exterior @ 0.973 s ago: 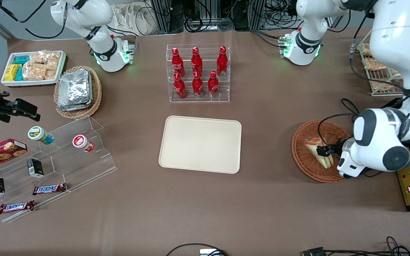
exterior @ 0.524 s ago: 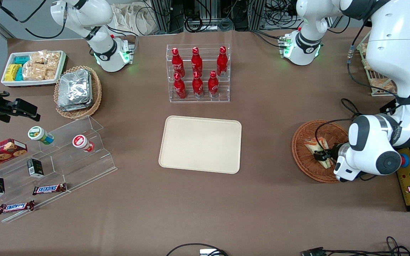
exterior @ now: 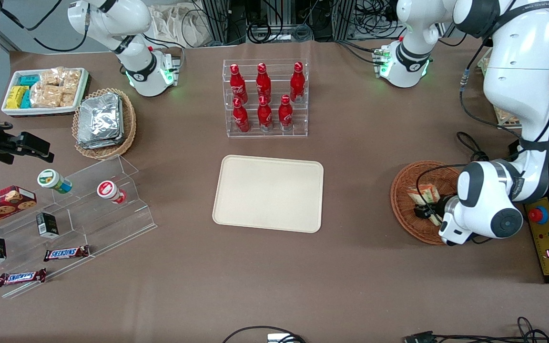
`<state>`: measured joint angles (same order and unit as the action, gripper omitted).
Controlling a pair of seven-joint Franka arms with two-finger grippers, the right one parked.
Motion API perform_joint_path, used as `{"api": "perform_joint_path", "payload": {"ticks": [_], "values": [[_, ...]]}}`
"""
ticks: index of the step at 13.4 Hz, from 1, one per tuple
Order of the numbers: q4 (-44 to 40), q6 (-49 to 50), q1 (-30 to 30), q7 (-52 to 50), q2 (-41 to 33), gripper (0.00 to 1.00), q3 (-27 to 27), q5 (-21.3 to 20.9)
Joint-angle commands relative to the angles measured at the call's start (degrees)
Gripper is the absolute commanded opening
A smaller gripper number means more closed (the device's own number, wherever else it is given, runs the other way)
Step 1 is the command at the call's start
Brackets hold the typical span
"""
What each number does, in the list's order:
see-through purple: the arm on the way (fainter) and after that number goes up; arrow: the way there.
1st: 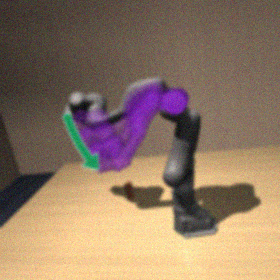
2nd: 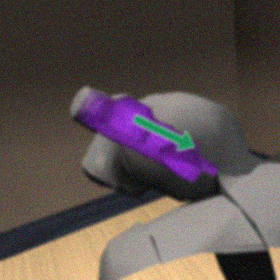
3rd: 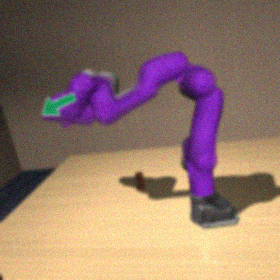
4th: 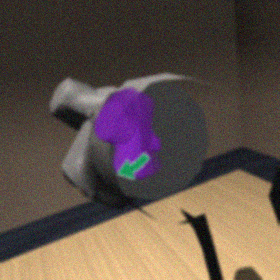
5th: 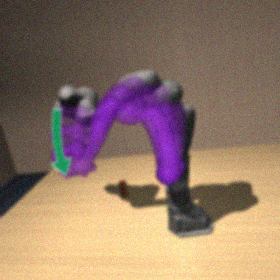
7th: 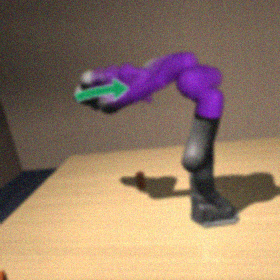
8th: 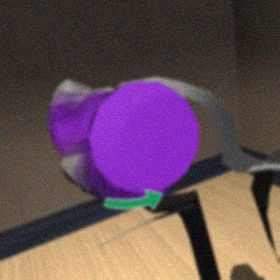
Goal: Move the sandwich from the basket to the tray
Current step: 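Close the left gripper on the sandwich and lift it from the basket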
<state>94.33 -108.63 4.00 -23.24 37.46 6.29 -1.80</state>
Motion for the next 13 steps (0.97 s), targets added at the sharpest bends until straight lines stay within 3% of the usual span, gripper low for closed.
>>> {"api": "perform_joint_path", "payload": {"ticks": [1,2,4,7,10,12,13], "values": [[-0.6,1.0,-0.8,0.1,-2.1,0.26,0.0,0.1],[-0.6,2.0,-1.9,0.2,-3.2,0.13,0.0,0.1],[-0.6,4.0,-2.4,0.3,-5.6,0.05,0.2,0.0],[-0.9,8.9,-2.4,2.5,-11.8,0.07,3.4,0.0],[-0.9,10.3,-2.4,12.0,-17.1,0.08,5.4,0.0],[-1.3,10.2,-2.3,16.7,-18.4,0.23,8.1,0.0],[-2.1,10.2,-2.4,16.9,-18.3,0.23,10.1,0.0]]}}
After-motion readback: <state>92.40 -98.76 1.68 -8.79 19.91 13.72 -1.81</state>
